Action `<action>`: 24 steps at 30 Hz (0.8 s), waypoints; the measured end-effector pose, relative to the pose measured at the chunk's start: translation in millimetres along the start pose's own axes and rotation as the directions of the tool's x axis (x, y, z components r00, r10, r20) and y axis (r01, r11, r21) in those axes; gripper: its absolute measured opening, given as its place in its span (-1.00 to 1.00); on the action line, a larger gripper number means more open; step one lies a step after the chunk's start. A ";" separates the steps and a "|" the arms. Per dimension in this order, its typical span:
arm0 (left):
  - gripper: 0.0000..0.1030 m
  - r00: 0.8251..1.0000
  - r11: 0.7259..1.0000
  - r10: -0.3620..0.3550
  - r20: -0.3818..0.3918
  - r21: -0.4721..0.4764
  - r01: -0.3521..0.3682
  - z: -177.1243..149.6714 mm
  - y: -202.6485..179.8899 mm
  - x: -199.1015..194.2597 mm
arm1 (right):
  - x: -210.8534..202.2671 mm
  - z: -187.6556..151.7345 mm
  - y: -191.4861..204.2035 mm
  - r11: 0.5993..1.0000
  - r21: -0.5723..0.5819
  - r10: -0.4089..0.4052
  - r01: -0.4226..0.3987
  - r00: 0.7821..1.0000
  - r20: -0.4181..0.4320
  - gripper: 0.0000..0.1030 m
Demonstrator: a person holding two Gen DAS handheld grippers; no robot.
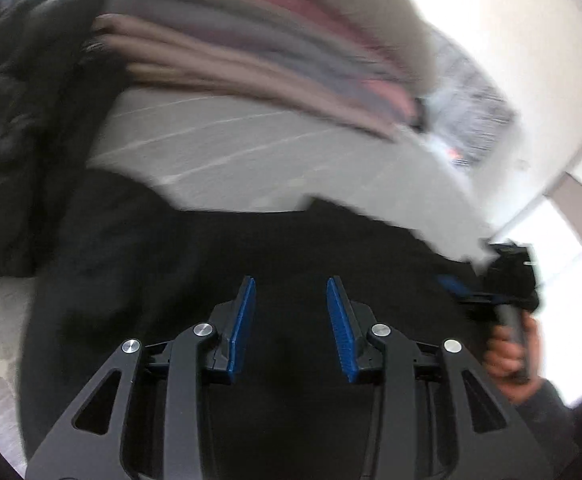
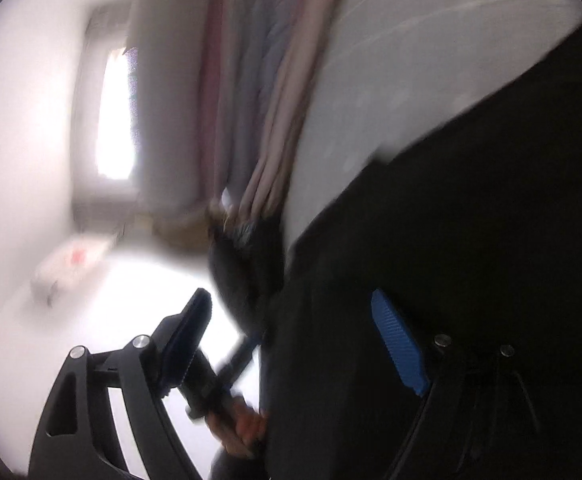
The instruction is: Fold large clothes
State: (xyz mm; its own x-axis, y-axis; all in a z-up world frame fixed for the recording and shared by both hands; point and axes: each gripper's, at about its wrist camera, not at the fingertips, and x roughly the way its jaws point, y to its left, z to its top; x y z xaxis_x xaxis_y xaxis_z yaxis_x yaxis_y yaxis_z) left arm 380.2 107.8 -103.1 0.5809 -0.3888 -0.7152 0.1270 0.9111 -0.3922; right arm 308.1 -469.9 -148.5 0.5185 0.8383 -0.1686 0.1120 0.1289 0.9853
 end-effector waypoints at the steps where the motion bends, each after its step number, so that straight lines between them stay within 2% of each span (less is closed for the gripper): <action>1: -0.32 0.997 0.996 0.083 0.008 0.014 -0.083 -2.1 9.6 5.8 | -12.5 8.3 -7.8 1.000 0.021 -0.025 0.023 0.997 0.070 0.26; 2: -0.32 0.991 0.991 0.131 0.002 0.009 -0.131 -4.0 20.6 10.1 | -23.0 9.8 -11.7 0.999 0.025 -0.041 0.038 0.993 0.113 0.22; 4: -0.44 0.994 0.991 0.099 -0.033 -0.085 -0.102 -3.6 45.9 12.5 | -41.2 15.7 -9.6 0.997 0.021 -0.080 0.078 0.982 0.172 0.22; 6: -0.47 0.990 0.989 0.133 -0.038 -0.056 -0.135 -1.8 40.5 13.1 | -47.9 13.6 3.7 0.988 -0.035 -0.141 0.151 0.969 0.205 0.25; 8: -0.47 0.983 0.984 0.179 -0.040 -0.012 -0.179 -3.2 33.8 15.8 | -58.4 3.4 17.5 0.961 -0.118 -0.216 0.251 0.944 0.251 0.26; 10: -0.47 0.979 0.980 0.197 -0.042 0.001 -0.197 -2.7 33.2 20.7 | -82.3 -0.7 8.9 0.951 -0.102 -0.251 0.291 0.923 0.290 0.26; 13: -0.47 0.971 0.970 0.238 0.001 0.038 -0.238 -0.7 22.0 14.4 | -115.0 -14.7 -1.9 0.973 -0.035 -0.202 0.226 0.920 0.335 0.26; 16: -0.33 0.949 0.946 0.300 0.095 0.099 -0.308 -8.4 -6.2 -14.2 | -131.2 -44.2 19.0 0.966 -0.128 -0.173 0.222 0.934 0.313 0.32; 18: -0.03 0.934 0.932 0.324 0.152 0.117 -0.343 -16.2 -21.4 -37.8 | -143.4 -71.7 35.3 0.952 -0.202 -0.163 0.228 0.941 0.296 0.43; 22: 0.09 0.883 0.886 0.404 0.238 0.137 -0.443 -32.7 -51.0 -83.0 | -140.2 -141.4 75.9 0.905 -0.351 -0.143 0.240 0.949 0.280 0.63; 24: 0.18 0.870 0.875 0.419 0.258 0.143 -0.463 -42.6 -63.7 -101.0 | -139.5 -170.7 87.5 0.882 -0.393 -0.153 0.262 0.946 0.287 0.67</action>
State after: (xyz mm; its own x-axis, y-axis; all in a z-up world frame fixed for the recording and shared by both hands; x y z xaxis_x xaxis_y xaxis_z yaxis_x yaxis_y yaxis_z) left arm 279.2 83.2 -30.5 0.7664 0.0788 -0.6375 -0.0432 0.9965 0.0711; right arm 100.9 -485.1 -34.1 0.7161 0.6213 -0.3181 -0.0987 0.5413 0.8350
